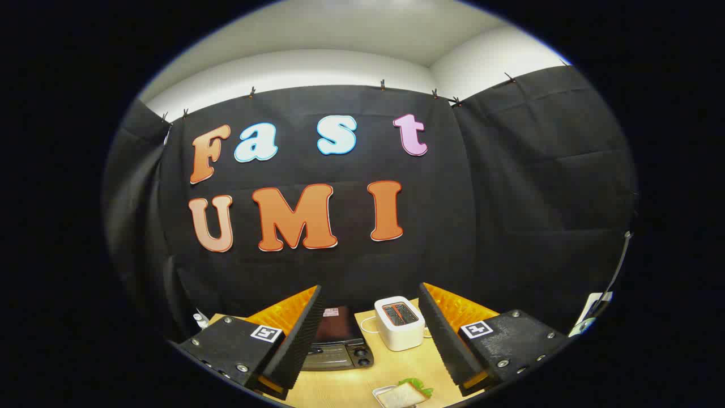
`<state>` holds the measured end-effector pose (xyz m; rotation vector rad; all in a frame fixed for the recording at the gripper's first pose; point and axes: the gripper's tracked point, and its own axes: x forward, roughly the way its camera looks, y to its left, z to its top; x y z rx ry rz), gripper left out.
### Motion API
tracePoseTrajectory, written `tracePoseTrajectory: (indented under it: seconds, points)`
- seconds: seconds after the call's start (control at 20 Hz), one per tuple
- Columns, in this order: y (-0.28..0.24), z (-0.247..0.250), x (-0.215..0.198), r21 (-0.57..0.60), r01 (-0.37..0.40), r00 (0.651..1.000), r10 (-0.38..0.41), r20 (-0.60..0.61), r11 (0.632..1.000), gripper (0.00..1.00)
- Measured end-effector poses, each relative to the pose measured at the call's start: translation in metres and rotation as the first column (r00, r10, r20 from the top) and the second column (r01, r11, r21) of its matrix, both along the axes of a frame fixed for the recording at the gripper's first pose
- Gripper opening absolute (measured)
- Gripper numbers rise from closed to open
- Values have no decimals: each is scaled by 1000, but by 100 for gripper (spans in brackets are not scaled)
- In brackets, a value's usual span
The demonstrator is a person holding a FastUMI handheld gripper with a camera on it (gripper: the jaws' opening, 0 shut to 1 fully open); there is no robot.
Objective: Open the toaster oven, put the food inside, and close the toaster oven door.
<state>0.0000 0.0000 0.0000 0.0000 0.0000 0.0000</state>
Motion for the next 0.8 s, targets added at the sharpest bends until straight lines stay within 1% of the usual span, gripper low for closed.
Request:
tracePoseTrajectory:
  seconds: [0.1,0.2,0.45,0.8]
  points:
    - [7,-1,-2,-14,-18,1000,18,-3,1000,99]
    - [10,0,3,-23,-19,1000,20,5,1000,99]
    - [19,-7,4,5,-42,999,42,-16,999,99]
    - [12,-3,4,10,-16,1000,16,-1,1000,99]
